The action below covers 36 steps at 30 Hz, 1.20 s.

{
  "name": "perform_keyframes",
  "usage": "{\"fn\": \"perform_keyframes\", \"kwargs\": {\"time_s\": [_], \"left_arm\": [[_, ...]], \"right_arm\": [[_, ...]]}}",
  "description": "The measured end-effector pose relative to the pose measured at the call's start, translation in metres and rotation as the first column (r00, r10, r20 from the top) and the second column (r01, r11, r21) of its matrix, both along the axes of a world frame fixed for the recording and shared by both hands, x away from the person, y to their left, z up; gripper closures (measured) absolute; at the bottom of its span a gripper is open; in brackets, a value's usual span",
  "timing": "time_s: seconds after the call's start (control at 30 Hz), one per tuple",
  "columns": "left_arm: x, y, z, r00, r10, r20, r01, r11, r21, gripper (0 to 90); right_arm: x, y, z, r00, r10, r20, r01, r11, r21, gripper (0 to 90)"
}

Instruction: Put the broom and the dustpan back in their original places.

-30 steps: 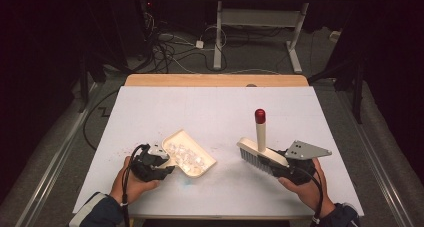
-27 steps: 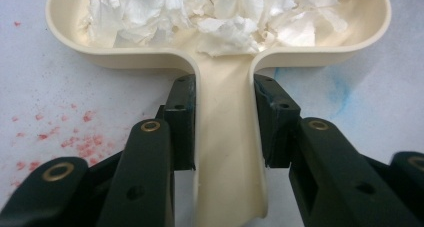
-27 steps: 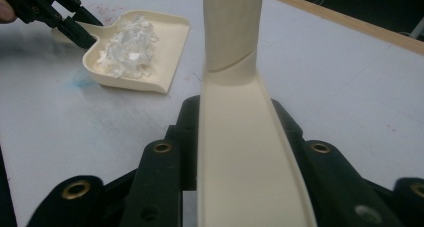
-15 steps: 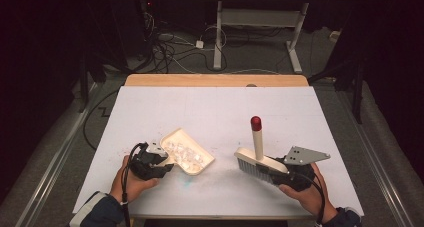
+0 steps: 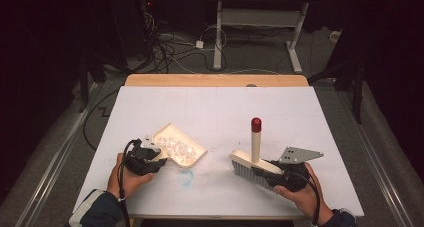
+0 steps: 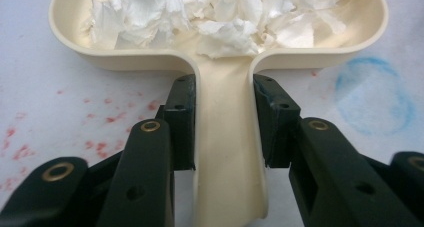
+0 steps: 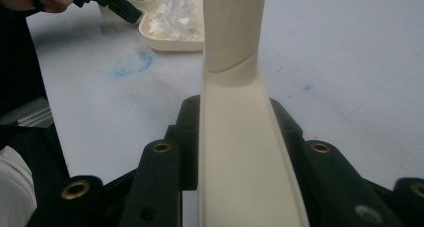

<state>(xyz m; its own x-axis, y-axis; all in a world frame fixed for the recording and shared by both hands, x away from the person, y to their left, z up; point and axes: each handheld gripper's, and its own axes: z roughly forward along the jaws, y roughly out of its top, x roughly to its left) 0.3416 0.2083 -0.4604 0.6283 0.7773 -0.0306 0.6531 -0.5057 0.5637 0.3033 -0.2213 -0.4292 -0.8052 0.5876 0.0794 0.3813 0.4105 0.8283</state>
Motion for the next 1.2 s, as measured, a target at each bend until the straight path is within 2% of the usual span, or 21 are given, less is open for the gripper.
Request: {"fn": "perform_keyframes", "kwargs": {"time_s": [0.23,0.33,0.43,0.53,0.6,0.67,0.77,0.87,0.97,1.07,1.2], "left_arm": [[0.004,0.017,-0.001,0.9962,0.086,0.013,-0.086,0.9963,-0.005,63.2],[0.008,0.024,-0.001,0.9923,0.122,0.022,-0.122,0.9925,-0.005,63.2],[0.013,0.03,-0.002,0.9853,0.169,0.024,-0.169,0.9855,-0.017,63.2],[0.019,0.034,-0.004,0.9772,0.211,0.028,-0.21,0.9775,-0.017,63.2],[0.022,0.035,-0.005,0.9713,0.236,0.03,-0.236,0.9716,-0.021,63.2],[0.026,0.037,-0.006,0.9638,0.264,0.035,-0.263,0.9643,-0.026,63.2],[0.031,0.037,-0.008,0.9541,0.297,0.035,-0.296,0.9544,-0.038,63.2],[0.036,0.036,-0.01,0.9479,0.317,0.032,-0.316,0.9479,-0.044,63.1],[0.039,0.033,-0.011,0.9434,0.33,0.032,-0.329,0.9435,-0.041,63.1],[0.043,0.028,-0.012,0.9365,0.35,0.02,-0.349,0.936,-0.047,63.1],[0.048,0.019,-0.014,0.9338,0.358,0.014,-0.357,0.9332,-0.044,63.0]], "right_arm": [[0.012,-0.01,0.005,0.9984,-0.053,-0.021,0.053,0.999,0.01,67.5],[0.012,-0.014,0.011,0.9985,-0.044,-0.032,0.045,0.998,0.032,67.5],[0.009,-0.015,0.016,0.9985,-0.031,-0.044,0.032,0.999,0.032,67.4],[0.007,-0.015,0.019,0.9964,-0.007,-0.085,0.012,0.998,0.054,67.4],[0.006,-0.014,0.021,0.9942,-0.005,-0.107,0.01,0.999,0.047,67.4],[0.006,-0.014,0.022,0.9902,-0.01,-0.139,0.016,0.999,0.046,67.4],[0.009,-0.016,0.02,0.9822,0.002,-0.188,0.011,0.998,0.07,67.4],[0.014,-0.017,0.018,0.9766,-0.019,-0.214,0.029,0.999,0.043,67.4],[0.025,-0.021,0.015,0.966,-0.042,-0.255,0.045,0.999,0.007,67.3],[0.039,-0.026,0.017,0.964,-0.066,-0.258,0.052,0.997,-0.063,66.1],[0.06,-0.034,0.014,0.9525,-0.069,-0.297,0.048,0.996,-0.075,63.0]]}}
